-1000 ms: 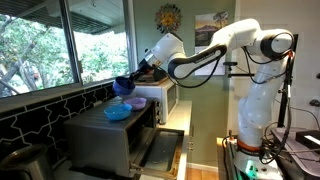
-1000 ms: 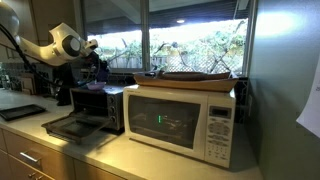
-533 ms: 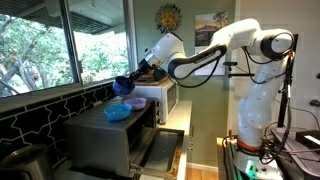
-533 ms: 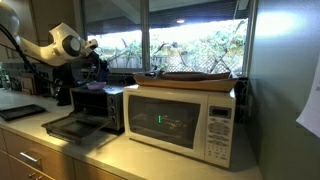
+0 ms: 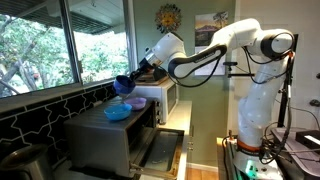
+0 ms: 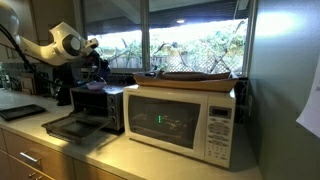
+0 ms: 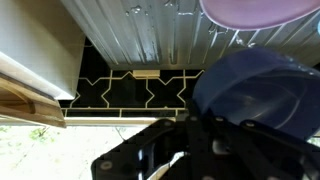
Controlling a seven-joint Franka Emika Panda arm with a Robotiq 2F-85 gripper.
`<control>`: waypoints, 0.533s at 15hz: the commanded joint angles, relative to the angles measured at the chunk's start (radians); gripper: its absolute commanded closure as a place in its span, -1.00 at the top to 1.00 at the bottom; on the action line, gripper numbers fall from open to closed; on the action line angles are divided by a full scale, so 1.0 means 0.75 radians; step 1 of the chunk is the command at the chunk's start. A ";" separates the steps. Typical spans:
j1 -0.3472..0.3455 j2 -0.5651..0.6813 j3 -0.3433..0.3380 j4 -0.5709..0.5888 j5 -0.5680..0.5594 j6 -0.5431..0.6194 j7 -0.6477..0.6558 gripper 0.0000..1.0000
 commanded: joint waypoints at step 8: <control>0.002 -0.083 -0.033 -0.080 0.051 0.023 -0.125 -0.98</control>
